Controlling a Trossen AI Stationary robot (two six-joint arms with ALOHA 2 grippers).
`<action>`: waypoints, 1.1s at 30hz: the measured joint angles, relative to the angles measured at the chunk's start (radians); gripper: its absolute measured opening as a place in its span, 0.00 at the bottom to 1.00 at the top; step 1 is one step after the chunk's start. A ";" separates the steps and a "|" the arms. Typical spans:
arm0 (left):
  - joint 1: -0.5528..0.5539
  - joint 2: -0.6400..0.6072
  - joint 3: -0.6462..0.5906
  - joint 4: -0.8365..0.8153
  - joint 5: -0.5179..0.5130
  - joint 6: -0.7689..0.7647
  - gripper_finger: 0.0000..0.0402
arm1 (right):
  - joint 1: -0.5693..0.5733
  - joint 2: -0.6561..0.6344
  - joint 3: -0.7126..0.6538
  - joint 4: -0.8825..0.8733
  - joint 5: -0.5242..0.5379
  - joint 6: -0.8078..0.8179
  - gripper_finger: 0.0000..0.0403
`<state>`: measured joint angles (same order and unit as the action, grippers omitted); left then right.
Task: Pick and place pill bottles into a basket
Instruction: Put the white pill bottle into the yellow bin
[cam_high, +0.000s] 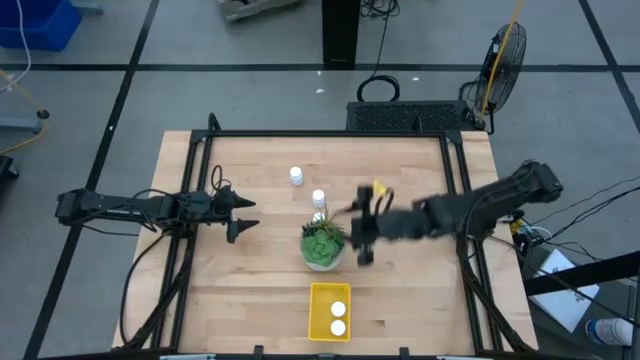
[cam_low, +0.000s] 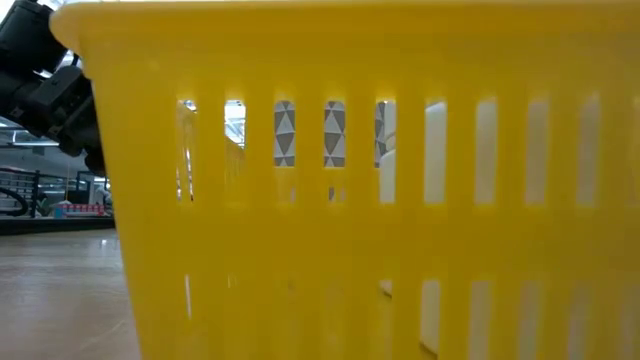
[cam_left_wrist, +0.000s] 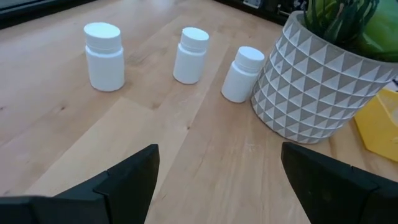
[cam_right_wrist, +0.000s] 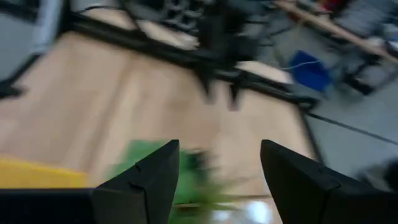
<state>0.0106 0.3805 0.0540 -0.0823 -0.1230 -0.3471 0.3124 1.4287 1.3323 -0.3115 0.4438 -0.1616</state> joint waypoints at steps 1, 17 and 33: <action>0.000 0.000 0.000 0.001 0.000 0.001 0.85 | -0.035 -0.018 0.000 -0.014 -0.004 -0.014 0.53; 0.000 0.000 0.000 0.002 0.053 0.109 0.85 | -0.737 0.031 -0.001 -0.068 -0.625 -0.112 0.49; 0.000 0.000 0.000 -0.004 0.044 0.128 0.85 | -0.806 0.288 -0.001 -0.065 -0.764 -0.149 0.57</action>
<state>0.0108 0.3805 0.0544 -0.0864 -0.0788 -0.2191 -0.4933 1.7162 1.3315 -0.3769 -0.3202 -0.3111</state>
